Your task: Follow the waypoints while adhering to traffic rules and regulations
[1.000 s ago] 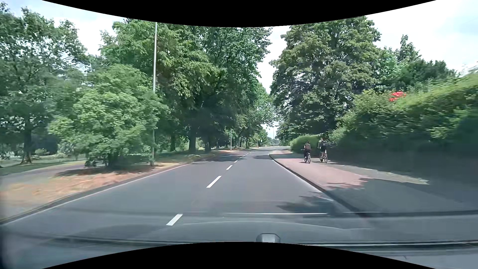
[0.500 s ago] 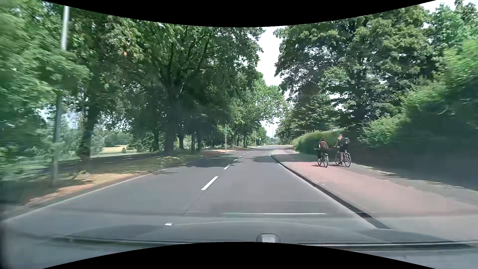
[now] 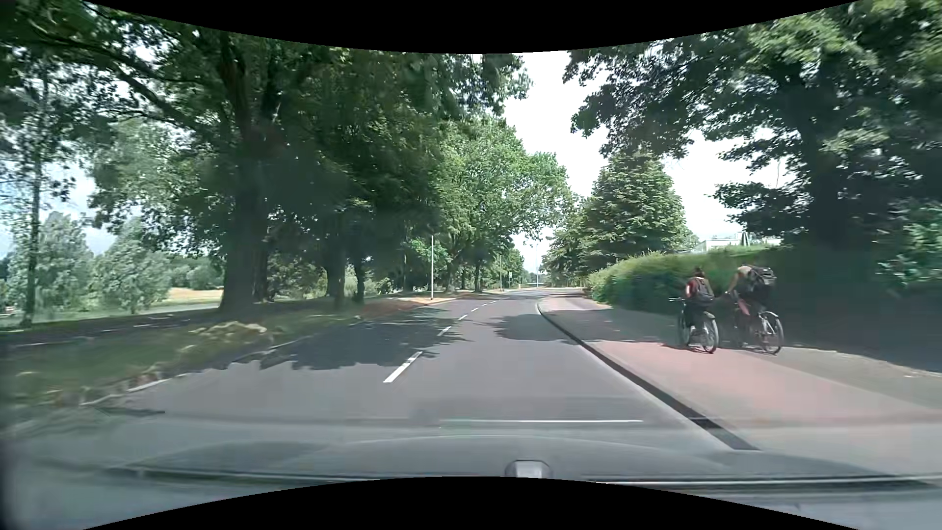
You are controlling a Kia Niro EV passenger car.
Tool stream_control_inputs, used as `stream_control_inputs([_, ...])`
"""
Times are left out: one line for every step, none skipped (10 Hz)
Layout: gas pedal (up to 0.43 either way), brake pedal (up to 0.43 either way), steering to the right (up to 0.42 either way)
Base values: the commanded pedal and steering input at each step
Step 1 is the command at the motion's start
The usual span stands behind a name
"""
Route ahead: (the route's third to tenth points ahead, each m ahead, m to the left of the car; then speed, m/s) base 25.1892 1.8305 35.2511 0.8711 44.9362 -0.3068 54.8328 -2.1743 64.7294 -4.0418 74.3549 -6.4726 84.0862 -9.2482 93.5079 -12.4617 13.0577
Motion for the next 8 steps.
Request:
stream_control_inputs([0.15, 0.018, 0.005])
stream_control_inputs([0.15, 0.018, 0.006])
stream_control_inputs([0.15, 0.018, 0.006])
stream_control_inputs([0.15, 0.018, 0.006])
stream_control_inputs([0.15, 0.018, 0.006])
stream_control_inputs([0.15, 0.018, 0.007])
stream_control_inputs([0.15, 0.018, 0.008])
stream_control_inputs([0.15, 0.018, 0.009])
